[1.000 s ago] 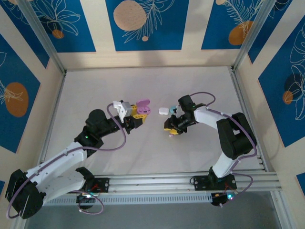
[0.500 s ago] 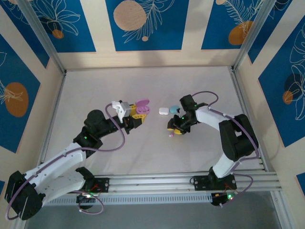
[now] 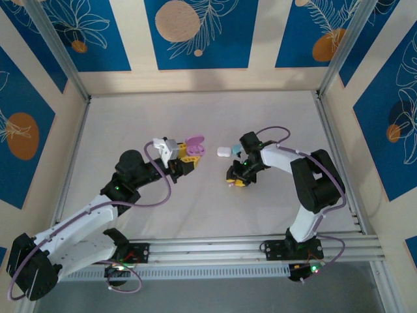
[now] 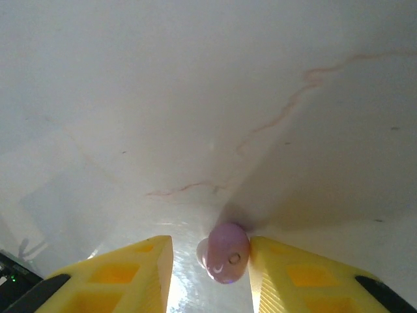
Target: Insert the wireless bluetooth earbuds into the charging case
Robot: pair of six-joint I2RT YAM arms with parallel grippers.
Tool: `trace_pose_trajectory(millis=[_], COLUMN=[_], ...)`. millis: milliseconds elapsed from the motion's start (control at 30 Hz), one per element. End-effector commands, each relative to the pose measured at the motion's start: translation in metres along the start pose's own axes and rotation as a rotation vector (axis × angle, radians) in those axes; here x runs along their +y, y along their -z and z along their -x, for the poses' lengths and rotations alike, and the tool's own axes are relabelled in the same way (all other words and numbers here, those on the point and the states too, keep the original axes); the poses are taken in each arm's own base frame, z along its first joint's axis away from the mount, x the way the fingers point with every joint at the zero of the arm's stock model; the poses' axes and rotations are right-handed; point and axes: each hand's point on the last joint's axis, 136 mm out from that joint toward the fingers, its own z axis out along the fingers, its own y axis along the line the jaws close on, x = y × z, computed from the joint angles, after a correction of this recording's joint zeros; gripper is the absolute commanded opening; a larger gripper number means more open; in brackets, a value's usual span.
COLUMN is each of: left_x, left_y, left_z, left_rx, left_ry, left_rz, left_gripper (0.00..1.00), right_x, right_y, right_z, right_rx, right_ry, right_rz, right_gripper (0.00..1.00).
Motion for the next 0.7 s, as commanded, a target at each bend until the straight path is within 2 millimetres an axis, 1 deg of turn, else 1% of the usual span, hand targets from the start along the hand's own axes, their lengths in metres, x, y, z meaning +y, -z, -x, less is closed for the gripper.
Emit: trace_pose_trajectory(millis=[0, 167, 400, 533, 667], left_x=[-0.004, -0.004, -0.003, -0.003, -0.003], left_y=[0.000, 0.000, 0.001, 0.001, 0.002], left_z=[0.019, 0.019, 0.018, 0.016, 0.017], left_rx=[-0.053, -0.051, -0.050, -0.049, -0.050], left_ry=[-0.026, -0.025, -0.028, -0.027, -0.031], left_rz=[-0.012, -0.013, -0.008, -0.006, -0.004], left_gripper=[0.28, 0.28, 0.28, 0.28, 0.28], right_x=[0.007, 0.012, 0.010, 0.015, 0.013], right_y=[0.003, 0.000, -0.001, -0.006, -0.011], right_z=[0.003, 0.006, 0.010, 0.010, 0.009], right_rx=[-0.001, 0.005, 0.006, 0.007, 0.017], right_ry=[0.027, 0.044, 0.035, 0.035, 0.019], right_rz=[-0.013, -0.020, -0.099, -0.138, -0.185], right_gripper=[0.36, 0.37, 0.40, 0.41, 0.41])
